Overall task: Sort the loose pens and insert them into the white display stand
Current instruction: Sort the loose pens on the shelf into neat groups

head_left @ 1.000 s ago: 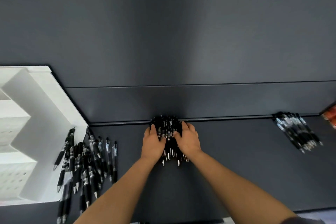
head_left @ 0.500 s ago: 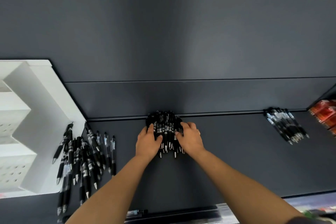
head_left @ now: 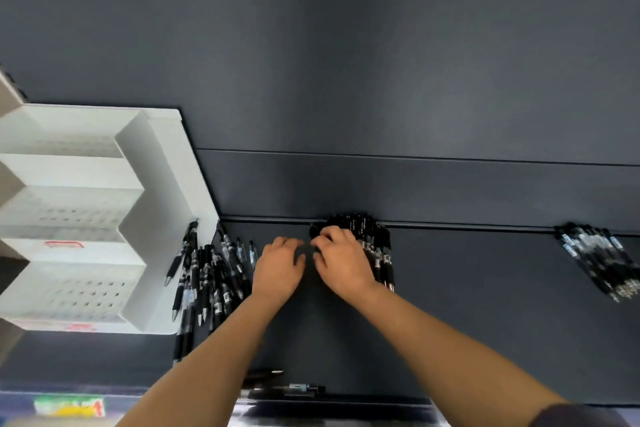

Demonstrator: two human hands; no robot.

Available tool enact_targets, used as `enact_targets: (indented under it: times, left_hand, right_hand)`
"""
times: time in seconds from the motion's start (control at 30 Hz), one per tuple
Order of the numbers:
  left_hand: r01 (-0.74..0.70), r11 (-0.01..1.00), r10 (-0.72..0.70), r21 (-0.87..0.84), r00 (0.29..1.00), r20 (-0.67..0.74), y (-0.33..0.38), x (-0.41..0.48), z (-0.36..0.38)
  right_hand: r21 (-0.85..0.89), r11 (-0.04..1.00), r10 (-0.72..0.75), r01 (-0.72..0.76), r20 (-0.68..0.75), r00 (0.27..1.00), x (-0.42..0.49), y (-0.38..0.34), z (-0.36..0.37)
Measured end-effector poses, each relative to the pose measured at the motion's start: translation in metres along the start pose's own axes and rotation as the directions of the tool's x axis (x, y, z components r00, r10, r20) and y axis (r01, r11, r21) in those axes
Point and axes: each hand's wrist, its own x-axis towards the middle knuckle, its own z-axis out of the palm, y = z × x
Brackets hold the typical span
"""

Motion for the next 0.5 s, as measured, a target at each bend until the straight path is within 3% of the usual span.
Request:
enact_targets:
  times: [0.1,0.23,0.5]
  left_hand:
    - [0.033,0.994,-0.027,0.107,0.998,-0.053,-0.029,-0.008,-0.019]
    - [0.099,0.971,-0.081,0.218,0.993,-0.088,-0.064,-0.018,-0.034]
    - [0.069,0.969,-0.055,0.238,0.996,-0.067,-0.096,-0.023,-0.042]
  right_hand:
    - [-0.027,0.998,-0.052,0.055,0.116,0.992,0.010,-0.035,0.016]
    - [0.038,0.993,0.100,-0.115,0.278,0.955,0.021,-0.072,0.036]
    - [0.004,0.928,0.346,-0.374,0.369,0.863,0.046,-0.110,0.055]
